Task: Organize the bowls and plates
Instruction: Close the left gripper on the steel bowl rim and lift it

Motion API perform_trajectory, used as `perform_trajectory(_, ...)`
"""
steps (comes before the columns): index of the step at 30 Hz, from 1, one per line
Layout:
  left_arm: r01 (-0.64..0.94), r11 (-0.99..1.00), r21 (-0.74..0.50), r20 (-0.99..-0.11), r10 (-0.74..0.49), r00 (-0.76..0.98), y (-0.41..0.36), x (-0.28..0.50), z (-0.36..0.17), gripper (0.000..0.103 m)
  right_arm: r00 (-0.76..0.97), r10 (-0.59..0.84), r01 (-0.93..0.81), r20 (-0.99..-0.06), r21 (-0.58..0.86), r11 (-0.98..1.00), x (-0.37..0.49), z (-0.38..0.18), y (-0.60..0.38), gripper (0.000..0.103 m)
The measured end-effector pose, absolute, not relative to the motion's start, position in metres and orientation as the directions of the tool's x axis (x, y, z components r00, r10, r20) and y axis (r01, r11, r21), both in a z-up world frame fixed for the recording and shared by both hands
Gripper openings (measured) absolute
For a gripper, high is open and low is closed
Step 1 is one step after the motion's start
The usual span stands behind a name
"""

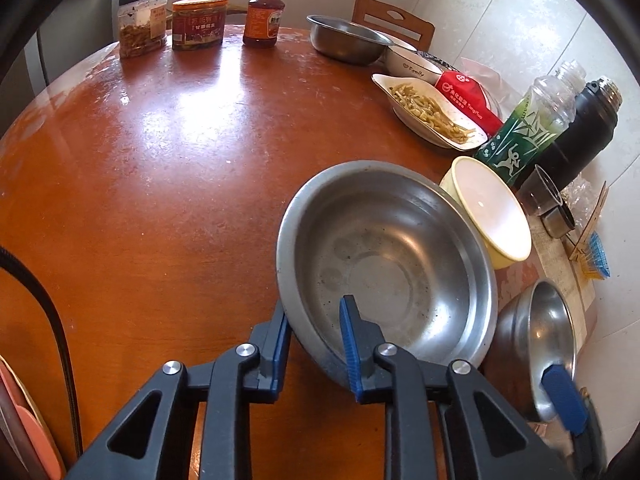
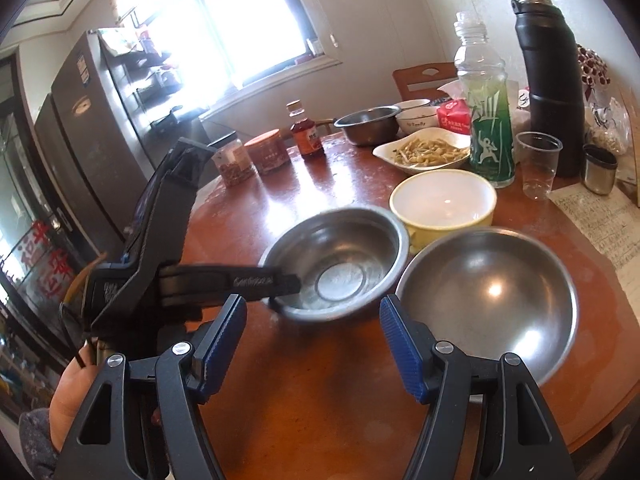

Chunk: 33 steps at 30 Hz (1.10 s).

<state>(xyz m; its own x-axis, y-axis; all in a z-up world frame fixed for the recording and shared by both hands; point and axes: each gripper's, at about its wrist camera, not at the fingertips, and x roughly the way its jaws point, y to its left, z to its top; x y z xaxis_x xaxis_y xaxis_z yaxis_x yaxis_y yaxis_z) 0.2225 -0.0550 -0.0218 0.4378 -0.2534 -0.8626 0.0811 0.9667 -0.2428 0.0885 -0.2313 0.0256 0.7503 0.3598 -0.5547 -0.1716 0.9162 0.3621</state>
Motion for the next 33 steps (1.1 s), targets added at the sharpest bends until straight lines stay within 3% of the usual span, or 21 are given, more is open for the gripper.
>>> perform_trajectory(13,0.073,0.973,-0.218,-0.869,-0.228,0.439,-0.033,0.196,-0.023,0.023,0.752,0.227,-0.162,-0.619,0.161,0.974,0.143,0.028,-0.224,0.071)
perform_trajectory(19,0.06,0.976,-0.208,-0.863,-0.212,0.459,-0.017,0.173,-0.022,0.023,0.719,0.169,-0.217,-0.674,0.013,0.976,0.168,0.02,-0.186,0.06)
perform_trajectory(21,0.061,0.977,-0.207,-0.86,-0.211,0.465,-0.013,0.168,-0.02,0.023,0.685,0.17,-0.241,-0.708,0.0,0.97,0.175,0.011,-0.177,0.051)
perform_trajectory(24,0.063,0.975,-0.211,-0.855,-0.215,0.471,-0.007,0.163,-0.018,0.023,0.638,0.193,-0.274,-0.745,0.014,0.961,0.179,-0.002,-0.169,0.037)
perform_trajectory(31,0.05,0.972,-0.229,-0.841,-0.224,0.493,0.004,0.147,-0.012,0.023,0.621,0.256,-0.311,-0.741,0.067,0.948,0.162,-0.002,-0.169,0.031)
perform_trajectory(33,0.066,0.965,-0.255,-0.835,-0.254,0.488,0.004,0.14,-0.01,0.023,0.587,0.333,-0.351,-0.738,0.138,0.926,0.154,0.0,-0.169,0.024)
